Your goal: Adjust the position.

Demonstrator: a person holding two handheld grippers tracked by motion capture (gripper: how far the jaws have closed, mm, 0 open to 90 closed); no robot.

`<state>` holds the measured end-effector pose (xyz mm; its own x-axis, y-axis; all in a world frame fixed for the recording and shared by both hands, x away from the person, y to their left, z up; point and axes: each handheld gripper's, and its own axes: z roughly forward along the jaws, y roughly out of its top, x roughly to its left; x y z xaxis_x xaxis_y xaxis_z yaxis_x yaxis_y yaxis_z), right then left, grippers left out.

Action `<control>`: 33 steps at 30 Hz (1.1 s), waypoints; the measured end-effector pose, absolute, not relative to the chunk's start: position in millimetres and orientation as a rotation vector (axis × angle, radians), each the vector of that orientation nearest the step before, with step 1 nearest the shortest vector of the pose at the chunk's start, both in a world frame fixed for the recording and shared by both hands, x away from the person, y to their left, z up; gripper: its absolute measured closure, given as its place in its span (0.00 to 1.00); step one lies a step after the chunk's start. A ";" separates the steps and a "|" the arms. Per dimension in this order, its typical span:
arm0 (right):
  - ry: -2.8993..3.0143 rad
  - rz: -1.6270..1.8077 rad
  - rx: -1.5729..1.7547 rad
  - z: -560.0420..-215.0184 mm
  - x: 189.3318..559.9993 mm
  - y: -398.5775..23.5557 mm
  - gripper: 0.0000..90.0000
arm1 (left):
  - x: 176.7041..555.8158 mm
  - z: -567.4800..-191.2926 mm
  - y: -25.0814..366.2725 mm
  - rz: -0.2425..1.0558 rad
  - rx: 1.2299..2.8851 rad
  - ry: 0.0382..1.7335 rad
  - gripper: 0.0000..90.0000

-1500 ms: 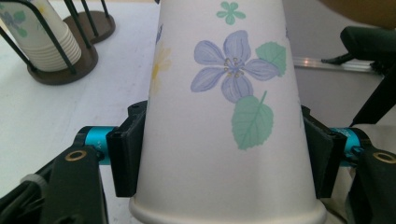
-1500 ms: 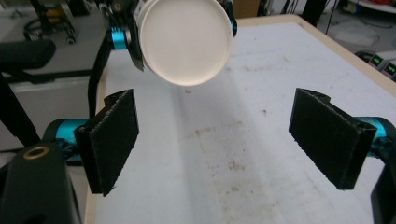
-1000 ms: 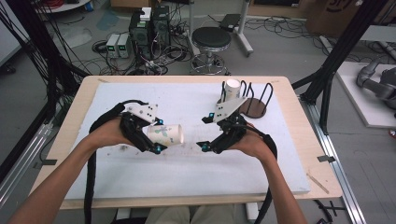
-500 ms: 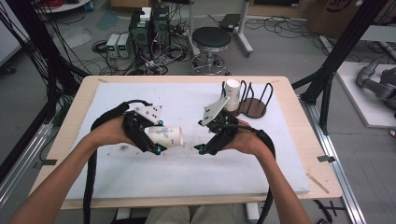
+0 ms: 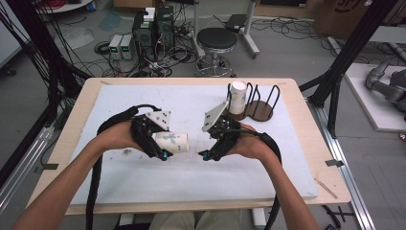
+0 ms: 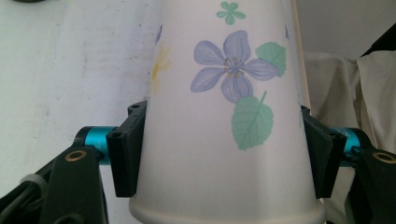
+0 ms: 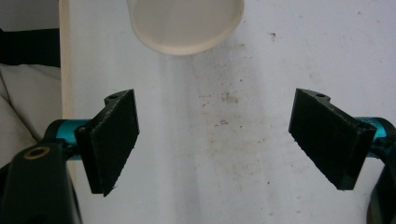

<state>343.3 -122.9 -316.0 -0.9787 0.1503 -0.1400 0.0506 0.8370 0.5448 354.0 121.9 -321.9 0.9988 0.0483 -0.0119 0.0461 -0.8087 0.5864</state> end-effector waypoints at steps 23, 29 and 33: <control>2.871 0.831 0.065 -318.5 341.5 -102.8 0.18 | 357.3 -326.8 96.5 -0.015 2.531 0.033 0.33; 2.880 0.830 0.055 -319.7 341.4 -99.6 0.20 | 356.9 -327.3 96.1 -0.015 2.529 0.036 0.33; 2.888 0.831 0.041 -319.3 341.5 -98.3 0.26 | 356.6 -327.0 95.9 -0.012 2.531 0.027 0.33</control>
